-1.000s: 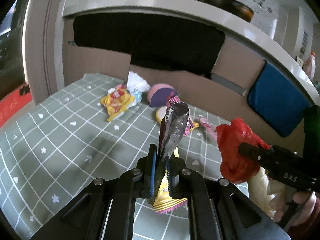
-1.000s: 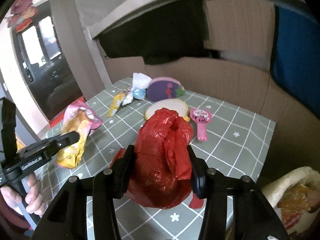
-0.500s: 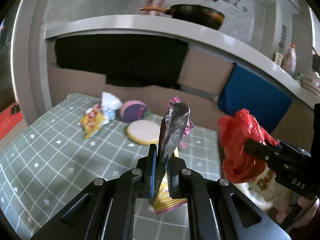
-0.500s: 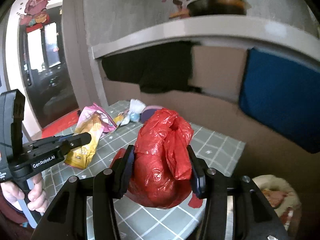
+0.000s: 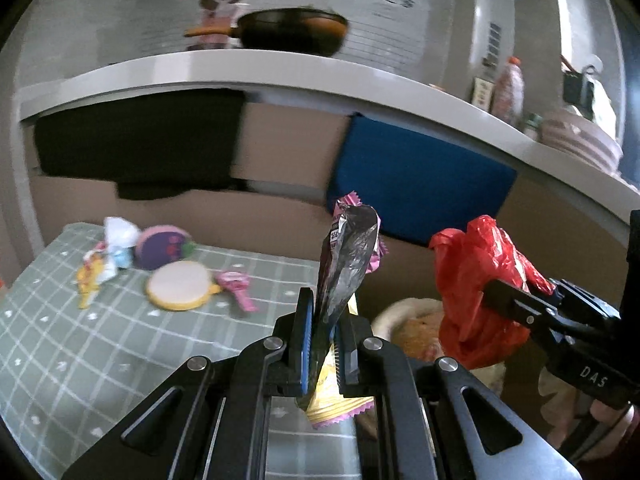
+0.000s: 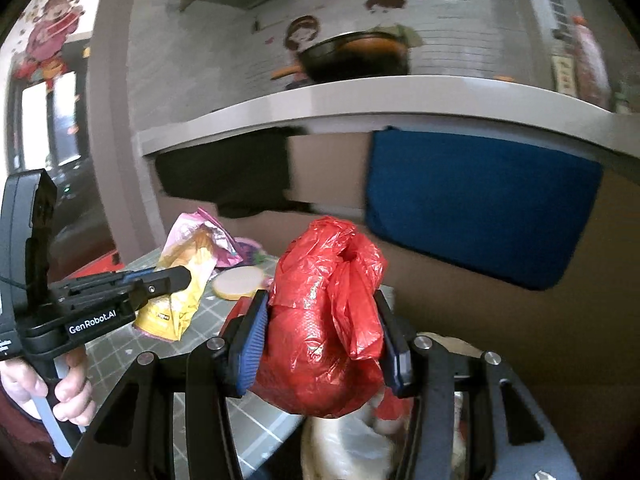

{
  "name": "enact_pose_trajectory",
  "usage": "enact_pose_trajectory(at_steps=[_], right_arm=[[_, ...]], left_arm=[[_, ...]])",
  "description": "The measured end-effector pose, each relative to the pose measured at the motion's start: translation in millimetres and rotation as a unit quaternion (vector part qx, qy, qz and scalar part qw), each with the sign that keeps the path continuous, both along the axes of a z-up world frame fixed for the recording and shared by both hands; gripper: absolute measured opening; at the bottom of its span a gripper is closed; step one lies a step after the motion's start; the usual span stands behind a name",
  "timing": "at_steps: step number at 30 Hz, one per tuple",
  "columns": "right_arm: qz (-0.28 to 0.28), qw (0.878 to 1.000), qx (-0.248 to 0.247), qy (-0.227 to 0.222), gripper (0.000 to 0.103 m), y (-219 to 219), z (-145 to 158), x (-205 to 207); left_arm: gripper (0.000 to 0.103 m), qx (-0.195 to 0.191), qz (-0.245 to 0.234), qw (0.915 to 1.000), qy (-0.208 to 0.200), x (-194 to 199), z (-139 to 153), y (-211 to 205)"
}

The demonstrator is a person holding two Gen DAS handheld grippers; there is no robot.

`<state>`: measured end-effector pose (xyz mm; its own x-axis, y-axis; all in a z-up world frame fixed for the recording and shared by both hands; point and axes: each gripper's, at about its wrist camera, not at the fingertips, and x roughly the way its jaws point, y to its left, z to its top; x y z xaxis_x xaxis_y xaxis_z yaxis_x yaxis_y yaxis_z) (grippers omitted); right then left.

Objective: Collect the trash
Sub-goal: 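Lift the red plastic bag with the right tool toward the bin while the left tool holds the wrapper, then lower the wrapper and red bag into the bin and open both tools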

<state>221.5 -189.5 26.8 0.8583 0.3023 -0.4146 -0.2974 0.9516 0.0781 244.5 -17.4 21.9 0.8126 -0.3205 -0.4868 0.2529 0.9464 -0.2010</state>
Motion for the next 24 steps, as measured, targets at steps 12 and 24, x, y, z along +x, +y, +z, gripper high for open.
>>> enact_pose_trajectory(at_steps=[12, 24], right_arm=[[-0.069, 0.997, 0.017, 0.013, 0.046, -66, -17, -8], [-0.075, 0.996, 0.025, 0.04, 0.046, -75, -41, 4]], left_arm=[[0.009, 0.002, -0.067, 0.9977, 0.01, 10, -22, -79], [0.01, 0.015, -0.074, 0.9964, 0.039, 17, -48, -91]])
